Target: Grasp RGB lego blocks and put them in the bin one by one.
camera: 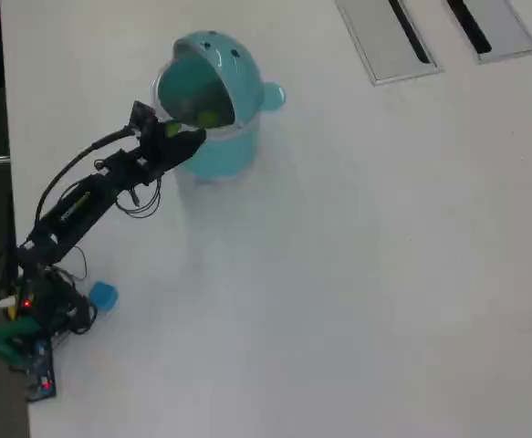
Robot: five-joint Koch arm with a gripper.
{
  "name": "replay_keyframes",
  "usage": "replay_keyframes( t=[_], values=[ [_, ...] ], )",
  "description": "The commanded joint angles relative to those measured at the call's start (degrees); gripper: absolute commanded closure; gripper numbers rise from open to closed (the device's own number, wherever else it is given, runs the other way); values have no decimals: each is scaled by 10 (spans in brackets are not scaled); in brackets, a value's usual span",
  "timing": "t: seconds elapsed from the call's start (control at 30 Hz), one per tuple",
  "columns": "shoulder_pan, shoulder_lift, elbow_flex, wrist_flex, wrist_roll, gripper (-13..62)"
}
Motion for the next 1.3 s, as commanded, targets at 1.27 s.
replay_keyframes(
  t=[1.27],
  values=[
    [260,297,328,321,-87,178]
  ],
)
